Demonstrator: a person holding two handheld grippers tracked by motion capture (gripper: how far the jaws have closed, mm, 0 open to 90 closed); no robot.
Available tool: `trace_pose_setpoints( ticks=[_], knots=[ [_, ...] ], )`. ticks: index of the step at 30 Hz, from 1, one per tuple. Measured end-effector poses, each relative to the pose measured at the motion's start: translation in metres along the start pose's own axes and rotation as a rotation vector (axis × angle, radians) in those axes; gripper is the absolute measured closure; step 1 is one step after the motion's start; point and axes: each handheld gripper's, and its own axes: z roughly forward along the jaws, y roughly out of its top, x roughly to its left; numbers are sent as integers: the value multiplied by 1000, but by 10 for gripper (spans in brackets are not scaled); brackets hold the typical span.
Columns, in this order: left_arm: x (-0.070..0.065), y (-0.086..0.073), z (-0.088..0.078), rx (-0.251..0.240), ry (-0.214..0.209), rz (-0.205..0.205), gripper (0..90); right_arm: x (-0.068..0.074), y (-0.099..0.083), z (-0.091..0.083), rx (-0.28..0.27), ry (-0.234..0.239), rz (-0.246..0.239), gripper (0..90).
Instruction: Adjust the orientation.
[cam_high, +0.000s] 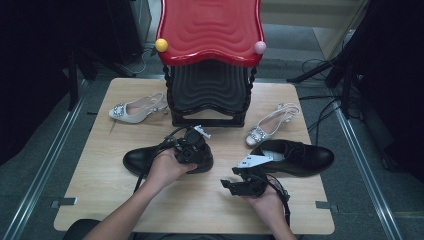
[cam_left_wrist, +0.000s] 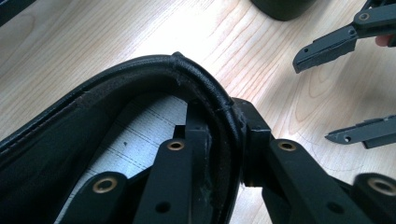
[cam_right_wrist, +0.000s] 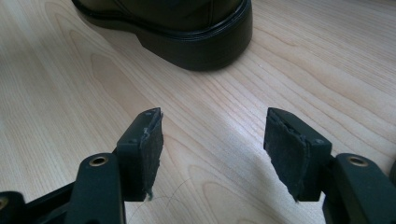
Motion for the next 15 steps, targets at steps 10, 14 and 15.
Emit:
trace_pose_setpoints(
  ticks=[10,14,15],
  knots=[
    [-2,-5,-32,-91,-13,9,563,1,3,-3,-26,0,-7,382],
    [-5,-10,-50,-143,-10,15,468,3,6,-3,-34,3,-17,380],
    [-6,-11,-53,-151,-8,13,448,4,8,-3,-41,6,-17,380]
  ],
)
